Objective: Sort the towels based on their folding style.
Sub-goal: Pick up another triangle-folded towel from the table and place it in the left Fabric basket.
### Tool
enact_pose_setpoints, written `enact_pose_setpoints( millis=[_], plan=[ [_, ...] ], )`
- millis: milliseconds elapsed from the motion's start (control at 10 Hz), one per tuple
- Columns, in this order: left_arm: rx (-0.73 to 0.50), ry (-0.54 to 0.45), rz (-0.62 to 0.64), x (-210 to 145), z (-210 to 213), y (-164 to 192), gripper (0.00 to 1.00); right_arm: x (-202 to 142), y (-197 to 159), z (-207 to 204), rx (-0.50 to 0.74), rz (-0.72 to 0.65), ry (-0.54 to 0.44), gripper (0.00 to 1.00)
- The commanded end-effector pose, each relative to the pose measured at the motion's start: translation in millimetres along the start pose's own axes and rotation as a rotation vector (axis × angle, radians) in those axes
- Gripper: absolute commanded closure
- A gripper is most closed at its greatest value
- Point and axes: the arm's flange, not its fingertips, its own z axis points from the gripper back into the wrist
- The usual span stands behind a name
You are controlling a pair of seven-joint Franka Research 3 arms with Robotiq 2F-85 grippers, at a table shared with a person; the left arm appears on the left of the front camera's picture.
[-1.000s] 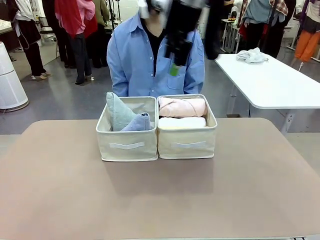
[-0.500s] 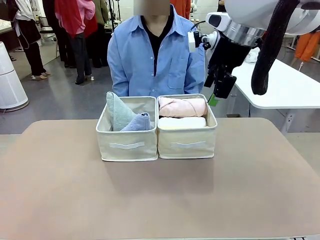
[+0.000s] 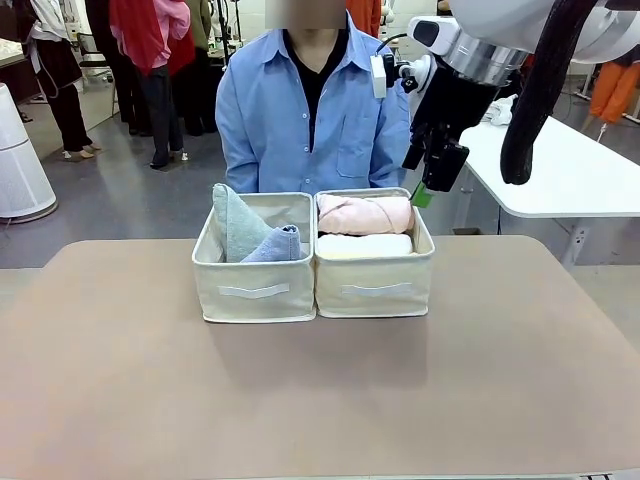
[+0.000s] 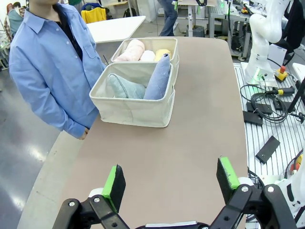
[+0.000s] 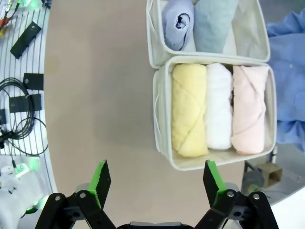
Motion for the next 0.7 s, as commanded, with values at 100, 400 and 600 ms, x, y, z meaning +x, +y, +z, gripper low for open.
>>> enact_pose_setpoints(
  millis=[100,400,600],
  plan=[
    [0.008,-0.024,-0.007,1.4,-0.5,-1.9,0.0,-68.6,-3.2,47.8,0.043,0.015,-0.253,0.0],
    [0.008,-0.024,-0.007,1.4,-0.5,-1.9,0.0,-209.0,0.6,117.7,-0.009,0.017,-0.488,0.0],
    [0.008,-0.024,-0.007,1.4,-0.5,-1.9,0.0,-302.8,13.0,119.8,-0.042,-0.041,-0.638,0.0]
  ],
)
